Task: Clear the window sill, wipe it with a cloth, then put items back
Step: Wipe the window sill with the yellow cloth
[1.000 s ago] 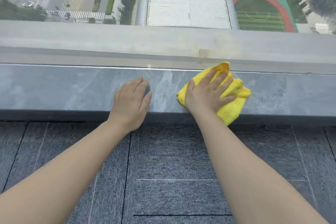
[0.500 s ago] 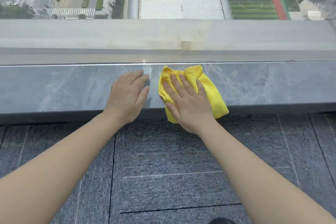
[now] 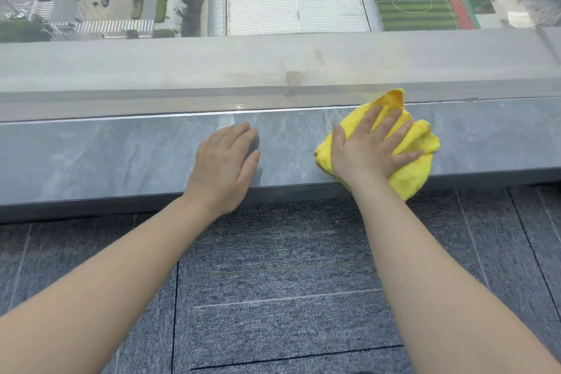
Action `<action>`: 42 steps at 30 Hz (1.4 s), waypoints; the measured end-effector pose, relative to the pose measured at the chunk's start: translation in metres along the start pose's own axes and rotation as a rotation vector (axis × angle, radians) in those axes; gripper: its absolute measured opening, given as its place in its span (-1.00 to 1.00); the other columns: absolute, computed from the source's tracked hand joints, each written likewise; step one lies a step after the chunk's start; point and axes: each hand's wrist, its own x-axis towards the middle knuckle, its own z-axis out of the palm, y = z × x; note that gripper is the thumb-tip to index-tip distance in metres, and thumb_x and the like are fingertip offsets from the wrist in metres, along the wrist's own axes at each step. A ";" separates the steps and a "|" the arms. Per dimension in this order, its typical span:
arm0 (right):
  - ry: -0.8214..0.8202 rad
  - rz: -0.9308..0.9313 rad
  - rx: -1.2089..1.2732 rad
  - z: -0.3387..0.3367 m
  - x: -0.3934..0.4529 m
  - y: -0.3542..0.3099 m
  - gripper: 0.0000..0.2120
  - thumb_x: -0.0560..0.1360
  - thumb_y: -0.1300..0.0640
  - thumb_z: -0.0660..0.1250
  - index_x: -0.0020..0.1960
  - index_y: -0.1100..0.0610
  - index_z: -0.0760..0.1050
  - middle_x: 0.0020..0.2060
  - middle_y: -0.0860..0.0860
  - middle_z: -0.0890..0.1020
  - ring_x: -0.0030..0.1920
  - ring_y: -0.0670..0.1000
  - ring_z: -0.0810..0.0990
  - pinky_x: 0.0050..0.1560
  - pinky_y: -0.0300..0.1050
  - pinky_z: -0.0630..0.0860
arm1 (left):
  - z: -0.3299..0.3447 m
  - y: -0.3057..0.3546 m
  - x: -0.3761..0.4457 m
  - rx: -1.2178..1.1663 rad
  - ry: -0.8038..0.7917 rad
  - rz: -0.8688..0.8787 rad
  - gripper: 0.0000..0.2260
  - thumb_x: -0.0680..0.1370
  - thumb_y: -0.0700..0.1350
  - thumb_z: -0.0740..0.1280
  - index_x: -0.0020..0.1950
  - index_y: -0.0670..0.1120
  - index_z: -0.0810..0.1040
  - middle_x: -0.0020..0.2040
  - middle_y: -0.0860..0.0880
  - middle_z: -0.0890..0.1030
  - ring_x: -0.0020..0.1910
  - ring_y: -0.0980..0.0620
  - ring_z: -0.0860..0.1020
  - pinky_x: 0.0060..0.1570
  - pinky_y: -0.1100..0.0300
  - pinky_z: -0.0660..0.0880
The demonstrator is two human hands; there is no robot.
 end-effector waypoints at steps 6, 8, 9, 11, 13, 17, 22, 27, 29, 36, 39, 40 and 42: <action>0.044 0.098 0.064 0.001 0.004 -0.039 -0.29 0.57 -0.16 -0.05 0.48 0.28 -0.21 0.50 0.24 -0.18 0.49 0.25 -0.25 0.37 0.43 -0.18 | -0.004 -0.007 -0.002 -0.022 0.015 -0.022 -0.40 0.43 0.13 -0.12 0.32 -0.17 0.34 0.38 -0.17 0.37 0.37 -0.17 0.29 0.36 -0.07 0.16; 0.037 0.032 0.047 0.006 -0.005 -0.052 -0.28 0.57 -0.15 -0.06 0.48 0.31 -0.22 0.50 0.26 -0.19 0.49 0.25 -0.25 0.38 0.40 -0.18 | -0.007 -0.009 -0.004 -0.033 0.031 -0.041 -0.40 0.43 0.13 -0.12 0.32 -0.17 0.35 0.38 -0.17 0.38 0.36 -0.18 0.30 0.34 -0.06 0.17; 0.029 -0.023 0.030 0.011 -0.012 -0.058 -0.29 0.57 -0.14 -0.05 0.48 0.31 -0.23 0.50 0.27 -0.19 0.49 0.24 -0.26 0.39 0.39 -0.18 | -0.009 -0.010 -0.005 -0.036 0.039 -0.050 -0.40 0.43 0.12 -0.11 0.31 -0.17 0.35 0.37 -0.17 0.38 0.36 -0.18 0.31 0.33 -0.06 0.18; 0.010 -0.153 -0.005 0.019 -0.026 -0.064 -0.30 0.57 -0.14 -0.05 0.48 0.28 -0.23 0.50 0.26 -0.19 0.50 0.23 -0.26 0.40 0.37 -0.19 | -0.012 -0.011 -0.007 -0.036 0.056 -0.052 -0.40 0.43 0.11 -0.11 0.30 -0.19 0.37 0.36 -0.19 0.40 0.34 -0.20 0.33 0.31 -0.07 0.20; 0.007 -0.311 -0.056 0.024 -0.037 -0.060 -0.33 0.58 -0.13 -0.06 0.49 0.22 -0.22 0.51 0.22 -0.17 0.50 0.20 -0.26 0.41 0.34 -0.18 | -0.014 -0.013 -0.007 -0.034 0.071 -0.042 -0.41 0.44 0.11 -0.09 0.29 -0.20 0.38 0.34 -0.21 0.42 0.32 -0.22 0.35 0.31 -0.09 0.22; -0.029 -0.679 -0.169 0.020 -0.044 -0.030 -0.45 0.60 -0.11 -0.12 0.51 0.02 -0.20 0.53 0.04 -0.17 0.52 0.07 -0.23 0.46 0.21 -0.18 | -0.013 -0.009 -0.009 -0.038 0.081 -0.032 -0.41 0.44 0.11 -0.09 0.28 -0.21 0.39 0.33 -0.22 0.43 0.31 -0.23 0.35 0.30 -0.09 0.22; -0.053 -0.798 -0.250 0.009 -0.041 0.026 -0.34 0.40 -0.20 -0.41 0.49 -0.14 -0.16 0.53 -0.10 -0.13 0.53 -0.04 -0.18 0.45 0.05 -0.22 | -0.005 0.005 -0.005 -0.019 0.046 -0.003 -0.37 0.41 0.14 -0.14 0.31 -0.18 0.36 0.36 -0.20 0.40 0.34 -0.21 0.32 0.32 -0.08 0.20; -0.029 -0.464 -0.173 -0.006 -0.024 0.073 -0.50 0.60 -0.10 -0.14 0.50 -0.08 -0.17 0.53 -0.07 -0.16 0.53 -0.01 -0.21 0.47 0.12 -0.19 | 0.007 0.024 0.004 -0.040 0.032 0.027 -0.35 0.41 0.14 -0.15 0.31 -0.19 0.34 0.36 -0.21 0.39 0.36 -0.20 0.31 0.35 -0.08 0.17; 0.015 -0.346 -0.151 -0.010 -0.015 0.079 -0.47 0.59 -0.10 -0.10 0.51 -0.03 -0.16 0.54 -0.02 -0.15 0.53 0.05 -0.20 0.46 0.20 -0.18 | 0.011 0.030 0.008 -0.046 0.037 0.031 -0.36 0.41 0.14 -0.15 0.31 -0.20 0.34 0.35 -0.23 0.39 0.35 -0.20 0.32 0.34 -0.07 0.18; 0.027 -0.010 -0.004 -0.010 0.013 0.041 -0.36 0.58 -0.15 -0.07 0.51 0.15 -0.18 0.52 0.15 -0.18 0.51 0.20 -0.24 0.41 0.35 -0.20 | 0.016 0.037 0.008 -0.060 0.025 -0.001 -0.35 0.41 0.15 -0.17 0.34 -0.17 0.31 0.38 -0.19 0.36 0.38 -0.16 0.28 0.35 -0.03 0.15; 0.042 0.046 0.032 -0.010 0.018 0.022 -0.35 0.58 -0.13 -0.07 0.50 0.19 -0.20 0.51 0.19 -0.18 0.50 0.22 -0.25 0.40 0.36 -0.21 | 0.014 0.037 0.004 -0.077 0.014 -0.009 -0.36 0.41 0.15 -0.17 0.35 -0.15 0.28 0.41 -0.16 0.33 0.40 -0.12 0.25 0.37 0.02 0.10; 0.047 0.048 0.043 -0.010 0.018 0.015 -0.35 0.58 -0.12 -0.06 0.50 0.21 -0.20 0.51 0.20 -0.17 0.50 0.22 -0.25 0.40 0.36 -0.21 | 0.013 0.036 0.003 -0.082 0.015 -0.013 -0.36 0.41 0.15 -0.16 0.36 -0.14 0.28 0.41 -0.16 0.33 0.40 -0.12 0.25 0.37 0.02 0.10; 0.054 0.022 0.047 -0.008 0.017 0.002 -0.35 0.58 -0.11 -0.05 0.50 0.23 -0.19 0.51 0.21 -0.17 0.50 0.22 -0.24 0.40 0.36 -0.20 | 0.012 0.035 0.004 -0.091 0.022 -0.024 -0.37 0.42 0.15 -0.15 0.35 -0.15 0.30 0.40 -0.17 0.34 0.39 -0.14 0.27 0.36 0.00 0.12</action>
